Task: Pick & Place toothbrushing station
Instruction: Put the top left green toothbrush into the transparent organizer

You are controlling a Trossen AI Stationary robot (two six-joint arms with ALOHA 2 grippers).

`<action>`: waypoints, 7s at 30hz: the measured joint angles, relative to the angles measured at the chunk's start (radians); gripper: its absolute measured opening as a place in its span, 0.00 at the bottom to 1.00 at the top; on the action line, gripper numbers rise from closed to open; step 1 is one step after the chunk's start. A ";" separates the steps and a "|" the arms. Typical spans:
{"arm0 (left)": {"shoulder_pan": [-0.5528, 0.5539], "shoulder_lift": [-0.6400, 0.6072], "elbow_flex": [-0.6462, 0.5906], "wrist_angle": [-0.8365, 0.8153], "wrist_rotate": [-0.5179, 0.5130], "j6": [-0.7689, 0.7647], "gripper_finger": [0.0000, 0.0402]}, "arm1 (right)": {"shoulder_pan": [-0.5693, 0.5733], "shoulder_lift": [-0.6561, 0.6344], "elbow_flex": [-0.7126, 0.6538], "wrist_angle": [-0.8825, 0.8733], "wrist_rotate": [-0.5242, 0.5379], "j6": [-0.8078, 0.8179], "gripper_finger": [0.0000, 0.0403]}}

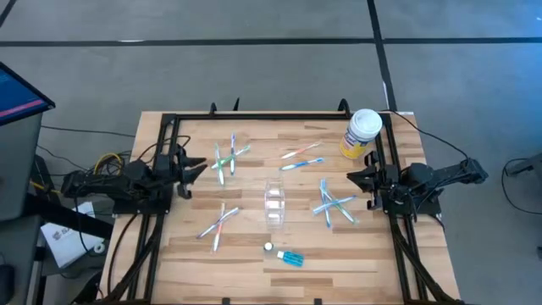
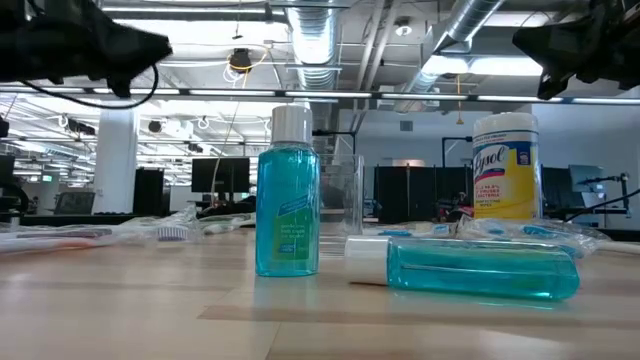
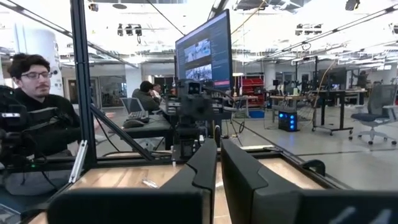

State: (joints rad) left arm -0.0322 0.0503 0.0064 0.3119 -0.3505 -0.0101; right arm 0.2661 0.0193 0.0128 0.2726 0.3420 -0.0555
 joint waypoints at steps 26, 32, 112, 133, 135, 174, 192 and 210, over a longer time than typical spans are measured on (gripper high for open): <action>0.059 0.602 0.233 -0.112 -0.339 -0.515 0.25 | 0.000 0.000 0.000 -0.006 0.000 0.003 0.03; 0.187 0.681 0.299 -0.338 -0.147 -0.669 0.25 | 0.000 0.000 0.000 -0.006 0.000 0.003 0.03; 0.337 1.150 0.301 -0.296 0.205 -1.027 0.25 | 0.000 0.000 0.000 -0.029 0.000 0.003 0.03; 0.357 1.254 0.300 -0.160 0.175 -0.943 0.00 | 0.000 0.000 0.000 -0.031 0.000 0.003 0.03; 0.348 1.231 0.301 -0.158 0.175 -0.937 0.00 | 0.000 0.000 0.000 -0.032 0.000 0.003 0.03; 0.006 1.097 0.477 -0.182 0.058 -0.392 0.00 | 0.000 0.085 0.001 0.029 -0.004 0.136 0.03; -0.210 1.098 0.590 -0.172 -0.122 -0.180 0.00 | -0.066 0.567 0.093 0.345 -0.051 0.158 0.03; -0.265 1.375 0.801 -0.123 -0.166 -0.021 0.00 | -0.157 1.028 0.302 0.476 -0.244 0.162 0.03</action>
State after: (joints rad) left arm -0.2974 1.4250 0.8076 0.1886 -0.5165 -0.0306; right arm 0.1086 1.0475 0.3143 0.7491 0.0981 0.1062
